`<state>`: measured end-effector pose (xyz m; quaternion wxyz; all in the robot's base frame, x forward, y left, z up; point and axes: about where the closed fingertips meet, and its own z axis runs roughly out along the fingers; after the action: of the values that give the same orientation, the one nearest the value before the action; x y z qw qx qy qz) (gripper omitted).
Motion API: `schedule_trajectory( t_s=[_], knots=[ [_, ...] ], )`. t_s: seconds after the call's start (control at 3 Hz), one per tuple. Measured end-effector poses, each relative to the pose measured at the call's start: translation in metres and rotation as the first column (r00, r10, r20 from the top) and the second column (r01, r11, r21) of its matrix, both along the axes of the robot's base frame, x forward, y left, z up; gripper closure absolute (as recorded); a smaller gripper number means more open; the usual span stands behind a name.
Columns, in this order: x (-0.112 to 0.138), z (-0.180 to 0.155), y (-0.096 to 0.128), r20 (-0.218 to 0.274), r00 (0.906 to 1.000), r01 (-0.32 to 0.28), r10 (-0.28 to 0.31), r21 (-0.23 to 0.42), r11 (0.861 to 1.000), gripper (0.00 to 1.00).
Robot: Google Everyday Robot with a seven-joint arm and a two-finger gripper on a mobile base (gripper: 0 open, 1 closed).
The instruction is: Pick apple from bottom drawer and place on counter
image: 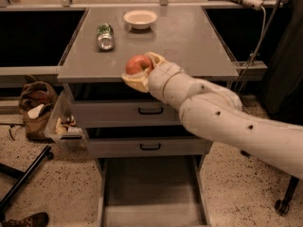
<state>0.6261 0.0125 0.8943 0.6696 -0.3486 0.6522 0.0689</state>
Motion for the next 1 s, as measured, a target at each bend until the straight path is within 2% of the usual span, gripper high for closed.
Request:
schedule_trajectory(
  t_s=[0.33, 0.67, 1.0],
  knots=[
    [0.029, 0.070, -0.010, 0.058, 0.9979, 0.026, -0.027, 0.013, 1.000, 1.00],
    [0.056, 0.113, -0.025, 0.043, 0.9971, 0.062, -0.062, -0.004, 0.998, 1.00],
    [0.074, 0.119, -0.018, -0.042, 0.9973, 0.057, -0.060, -0.064, 0.996, 1.00]
  ],
)
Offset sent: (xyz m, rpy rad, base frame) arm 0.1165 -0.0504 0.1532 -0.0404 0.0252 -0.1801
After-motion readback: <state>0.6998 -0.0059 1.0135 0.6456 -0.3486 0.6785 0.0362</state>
